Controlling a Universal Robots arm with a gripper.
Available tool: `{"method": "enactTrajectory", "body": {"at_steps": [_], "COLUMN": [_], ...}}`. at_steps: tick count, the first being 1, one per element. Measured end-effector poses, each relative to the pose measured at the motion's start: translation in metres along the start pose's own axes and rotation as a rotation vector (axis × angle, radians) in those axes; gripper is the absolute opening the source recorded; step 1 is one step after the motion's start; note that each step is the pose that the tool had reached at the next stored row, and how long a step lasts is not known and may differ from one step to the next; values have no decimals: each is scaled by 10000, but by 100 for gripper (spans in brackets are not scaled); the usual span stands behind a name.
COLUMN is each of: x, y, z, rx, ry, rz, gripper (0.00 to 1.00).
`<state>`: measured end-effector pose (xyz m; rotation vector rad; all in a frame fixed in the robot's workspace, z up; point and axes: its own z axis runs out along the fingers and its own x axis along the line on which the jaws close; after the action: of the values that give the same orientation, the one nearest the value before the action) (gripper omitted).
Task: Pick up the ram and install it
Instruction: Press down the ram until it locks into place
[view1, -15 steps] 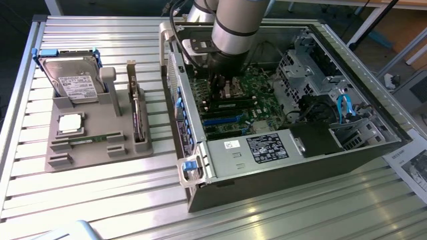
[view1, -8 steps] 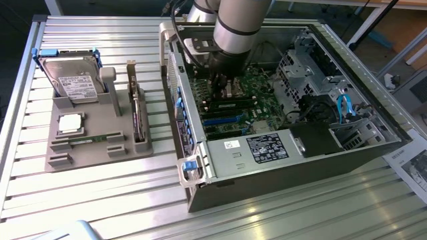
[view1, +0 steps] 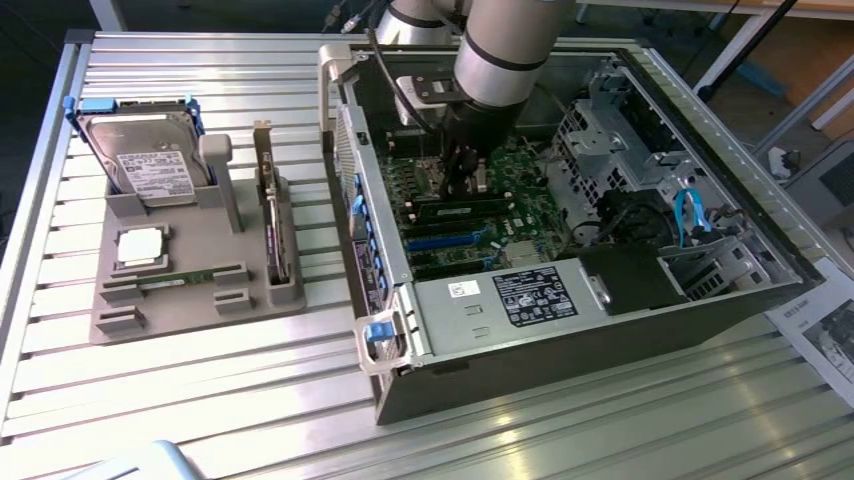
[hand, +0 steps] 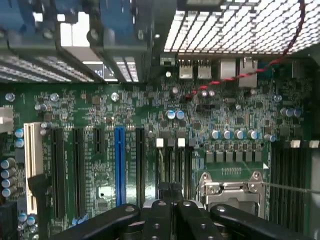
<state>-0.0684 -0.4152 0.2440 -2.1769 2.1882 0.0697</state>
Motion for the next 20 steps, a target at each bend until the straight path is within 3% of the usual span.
{"method": "enactTrajectory", "body": {"at_steps": [8,20], "x": [-1,2], "y": [-168,-176], "z": [1,44], "rx": [-1,0], "ry": [0,0], "rz": [0,0], "gripper": [10,10]}}
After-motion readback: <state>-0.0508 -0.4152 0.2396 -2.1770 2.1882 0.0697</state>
